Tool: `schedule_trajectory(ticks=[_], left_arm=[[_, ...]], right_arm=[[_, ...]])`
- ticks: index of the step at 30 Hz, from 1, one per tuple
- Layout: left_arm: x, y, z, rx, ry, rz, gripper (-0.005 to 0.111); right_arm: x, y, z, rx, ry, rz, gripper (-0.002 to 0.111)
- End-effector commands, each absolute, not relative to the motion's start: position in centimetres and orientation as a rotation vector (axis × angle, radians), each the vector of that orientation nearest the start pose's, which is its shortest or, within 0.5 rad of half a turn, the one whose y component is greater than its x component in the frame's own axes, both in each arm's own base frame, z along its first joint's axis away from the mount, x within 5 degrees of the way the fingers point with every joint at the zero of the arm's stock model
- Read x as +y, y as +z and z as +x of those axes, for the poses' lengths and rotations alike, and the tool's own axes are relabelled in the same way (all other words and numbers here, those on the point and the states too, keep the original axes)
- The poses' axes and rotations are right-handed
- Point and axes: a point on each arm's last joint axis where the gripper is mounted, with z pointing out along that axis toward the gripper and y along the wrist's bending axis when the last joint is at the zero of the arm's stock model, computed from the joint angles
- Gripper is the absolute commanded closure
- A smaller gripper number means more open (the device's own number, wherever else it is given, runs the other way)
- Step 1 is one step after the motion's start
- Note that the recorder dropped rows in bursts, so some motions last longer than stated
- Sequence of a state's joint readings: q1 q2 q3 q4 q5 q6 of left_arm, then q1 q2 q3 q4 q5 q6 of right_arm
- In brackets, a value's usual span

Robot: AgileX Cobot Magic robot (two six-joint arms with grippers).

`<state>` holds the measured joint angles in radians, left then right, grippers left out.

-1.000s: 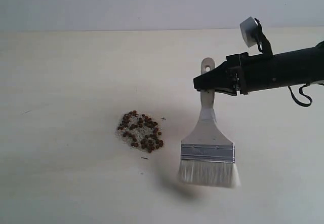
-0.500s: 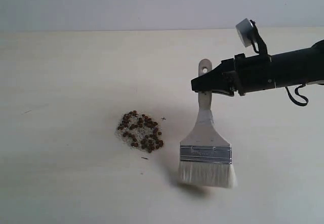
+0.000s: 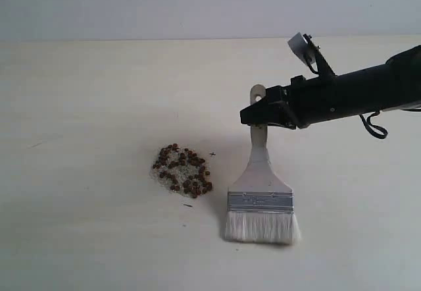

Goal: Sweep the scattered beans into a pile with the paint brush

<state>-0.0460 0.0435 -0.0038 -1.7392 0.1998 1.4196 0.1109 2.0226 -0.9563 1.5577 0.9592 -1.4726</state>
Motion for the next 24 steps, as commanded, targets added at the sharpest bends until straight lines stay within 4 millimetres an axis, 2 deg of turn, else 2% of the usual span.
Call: schedule_trajectory(ticks=[1, 5, 8, 16, 18, 20, 22, 23, 24], left_arm=[[-2.1, 21.4, 5.6, 1.502, -0.454, -0.044, 0.107], [-2.1, 21.4, 5.6, 1.502, -0.454, -0.044, 0.107], [-2.1, 21.4, 5.6, 1.502, -0.454, -0.044, 0.107], [-2.1, 21.4, 5.6, 1.502, -0.454, -0.044, 0.107], [-2.1, 21.4, 5.6, 1.502, -0.454, -0.044, 0.107], [-2.1, 21.4, 5.6, 1.502, -0.454, -0.044, 0.107], [-2.1, 21.4, 5.6, 1.502, -0.454, -0.044, 0.107], [-2.1, 21.4, 5.6, 1.502, -0.454, -0.044, 0.107], [-2.1, 21.4, 5.6, 1.502, -0.454, -0.044, 0.107]], right_arm=[[11.1, 12.3, 34.0, 2.335, 1.252, -0.375, 0.067], [10.9, 13.1, 34.6, 2.326, 1.18, -0.381, 0.058], [10.6, 14.0, 34.9, 2.312, 1.107, -0.362, 0.057], [8.6, 17.9, 35.5, 2.301, 0.749, -0.248, 0.058], [8.1, 19.1, 35.3, 2.284, 0.679, -0.195, 0.065], [7.5, 20.0, 34.7, 2.265, 0.61, -0.154, 0.08], [6.7, 20.7, 33.9, 2.247, 0.518, -0.095, 0.101], [6.2, 20.8, 33.5, 2.241, 0.475, -0.065, 0.108], [5.7, 21.0, 32.9, 2.227, 0.422, -0.025, 0.108]])
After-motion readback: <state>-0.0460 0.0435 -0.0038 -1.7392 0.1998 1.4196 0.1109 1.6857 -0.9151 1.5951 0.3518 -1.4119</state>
